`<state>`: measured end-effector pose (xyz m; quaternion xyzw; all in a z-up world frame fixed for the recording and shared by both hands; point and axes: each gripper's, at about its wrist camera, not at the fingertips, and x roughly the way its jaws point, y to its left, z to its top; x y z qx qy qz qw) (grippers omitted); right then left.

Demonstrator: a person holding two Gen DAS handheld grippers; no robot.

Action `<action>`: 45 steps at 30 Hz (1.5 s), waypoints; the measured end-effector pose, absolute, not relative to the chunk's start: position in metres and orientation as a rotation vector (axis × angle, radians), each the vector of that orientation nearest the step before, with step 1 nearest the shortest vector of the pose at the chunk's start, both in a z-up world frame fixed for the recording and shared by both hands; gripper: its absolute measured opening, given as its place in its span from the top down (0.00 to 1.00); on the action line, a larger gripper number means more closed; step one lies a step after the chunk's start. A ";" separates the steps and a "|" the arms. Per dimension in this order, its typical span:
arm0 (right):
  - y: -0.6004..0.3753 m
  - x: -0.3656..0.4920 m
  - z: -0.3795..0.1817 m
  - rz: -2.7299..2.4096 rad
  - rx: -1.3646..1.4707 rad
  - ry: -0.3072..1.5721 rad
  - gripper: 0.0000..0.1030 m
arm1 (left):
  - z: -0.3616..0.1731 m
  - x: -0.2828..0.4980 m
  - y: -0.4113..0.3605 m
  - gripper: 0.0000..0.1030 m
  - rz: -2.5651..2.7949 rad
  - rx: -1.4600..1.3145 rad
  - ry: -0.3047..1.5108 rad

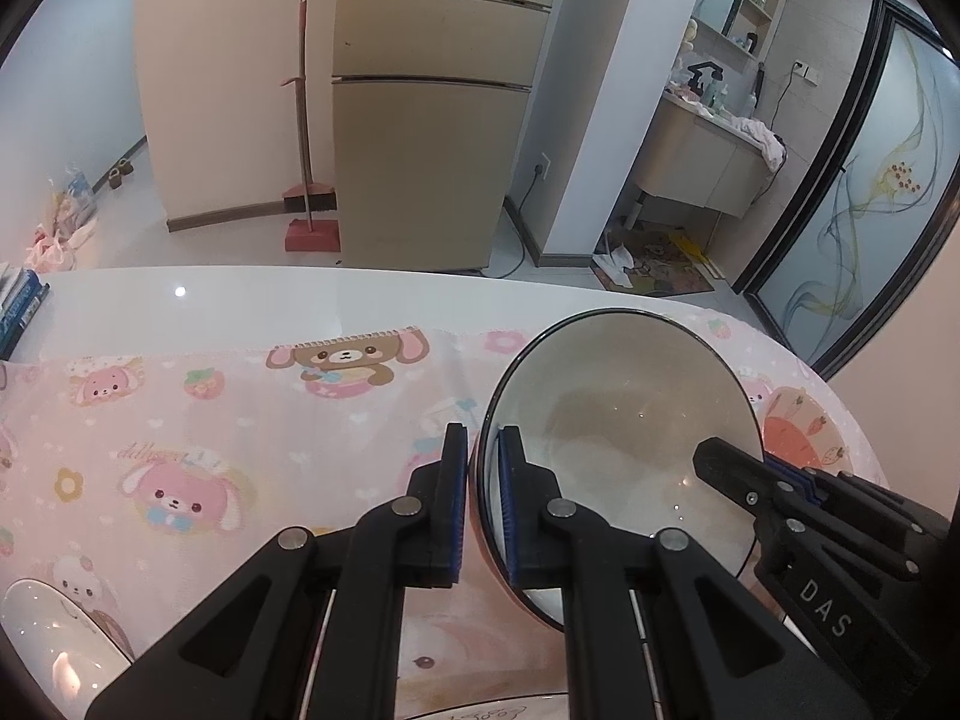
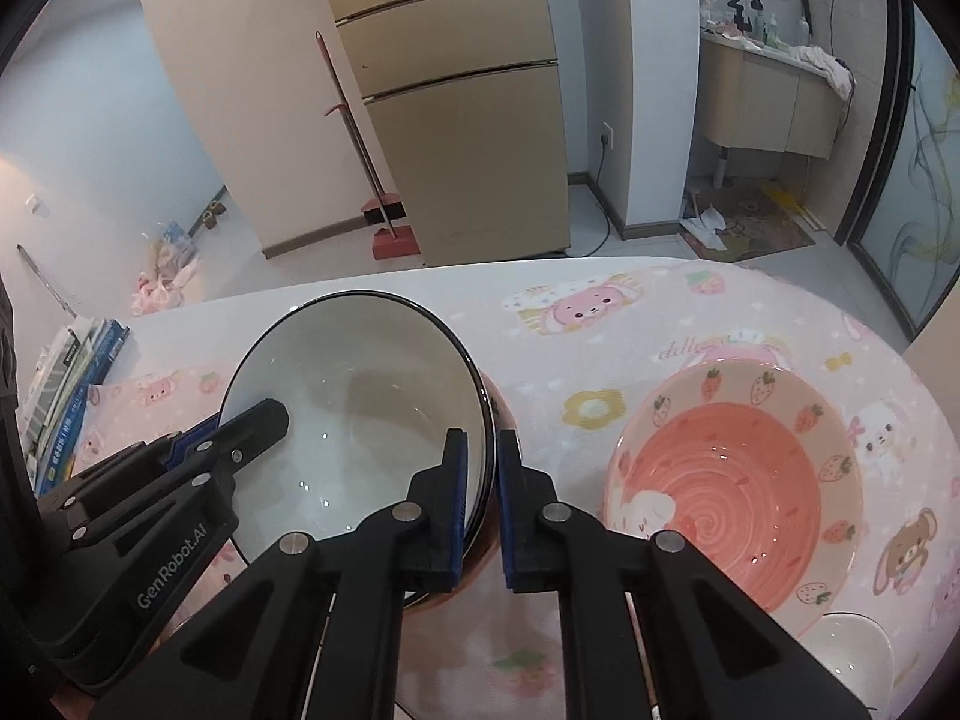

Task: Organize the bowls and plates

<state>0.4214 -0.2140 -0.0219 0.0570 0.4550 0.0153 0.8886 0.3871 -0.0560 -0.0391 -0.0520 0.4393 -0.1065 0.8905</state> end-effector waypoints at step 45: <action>-0.233 0.326 0.124 -0.232 -0.023 0.608 0.39 | 0.105 0.292 -0.047 0.03 -0.312 -0.004 0.463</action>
